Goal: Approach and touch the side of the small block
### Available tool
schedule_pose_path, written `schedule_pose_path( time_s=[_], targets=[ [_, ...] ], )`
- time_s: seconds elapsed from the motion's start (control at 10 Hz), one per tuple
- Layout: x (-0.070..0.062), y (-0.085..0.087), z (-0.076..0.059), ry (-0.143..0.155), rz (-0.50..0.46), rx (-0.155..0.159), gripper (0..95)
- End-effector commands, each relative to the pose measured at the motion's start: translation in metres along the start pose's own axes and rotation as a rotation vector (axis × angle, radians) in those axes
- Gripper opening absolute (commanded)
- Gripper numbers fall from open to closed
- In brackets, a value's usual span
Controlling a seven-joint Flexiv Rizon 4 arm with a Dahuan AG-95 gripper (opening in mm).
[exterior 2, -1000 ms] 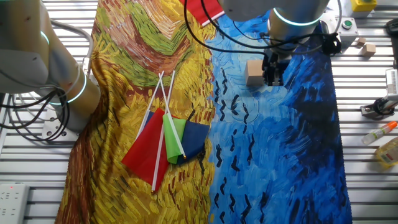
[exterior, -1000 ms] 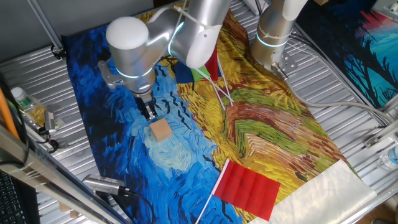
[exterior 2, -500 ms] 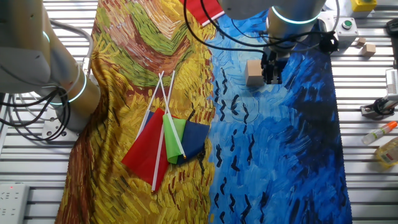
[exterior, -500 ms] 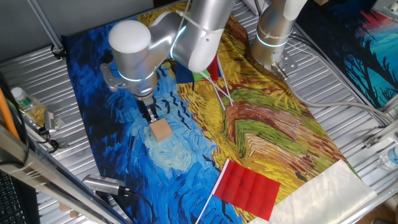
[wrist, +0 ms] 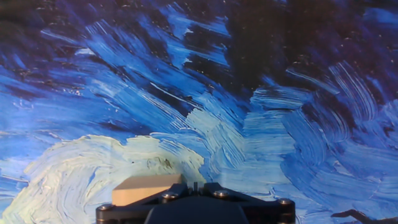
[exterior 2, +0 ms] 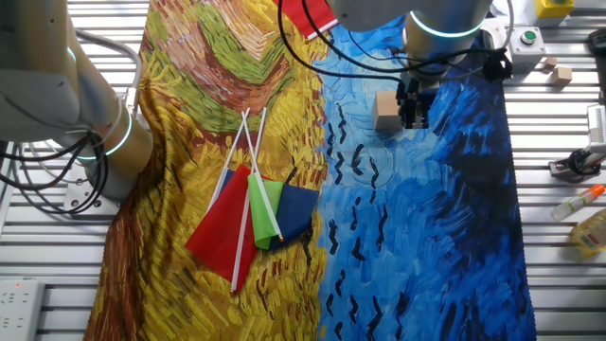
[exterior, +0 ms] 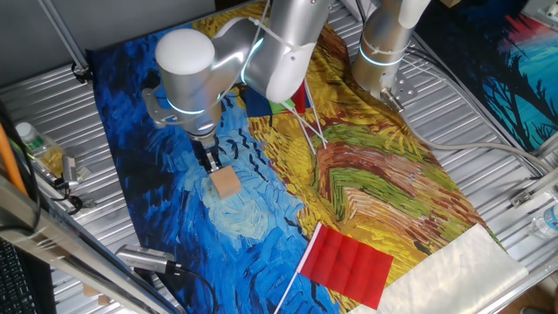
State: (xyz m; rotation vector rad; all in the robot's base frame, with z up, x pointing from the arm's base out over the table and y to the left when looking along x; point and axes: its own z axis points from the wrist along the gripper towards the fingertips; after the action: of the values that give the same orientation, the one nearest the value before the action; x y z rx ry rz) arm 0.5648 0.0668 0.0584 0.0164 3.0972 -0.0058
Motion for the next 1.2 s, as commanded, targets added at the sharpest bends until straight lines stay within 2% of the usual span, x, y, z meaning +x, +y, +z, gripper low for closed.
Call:
schedule_pose_path(
  time_s=[0.1, 0.3, 0.6, 0.8, 1.2],
  targets=[
    [-0.004, 0.001, 0.0, 0.001, -0.001, -0.001, 0.0],
    [-0.002, 0.0, 0.001, -0.002, -0.006, 0.002, 0.0],
    [0.011, -0.001, 0.002, -0.003, -0.012, 0.001, 0.0],
    [0.015, -0.002, 0.002, -0.004, -0.004, -0.002, 0.0],
    [0.019, -0.001, 0.003, -0.004, 0.014, -0.022, 0.0]
  ],
)
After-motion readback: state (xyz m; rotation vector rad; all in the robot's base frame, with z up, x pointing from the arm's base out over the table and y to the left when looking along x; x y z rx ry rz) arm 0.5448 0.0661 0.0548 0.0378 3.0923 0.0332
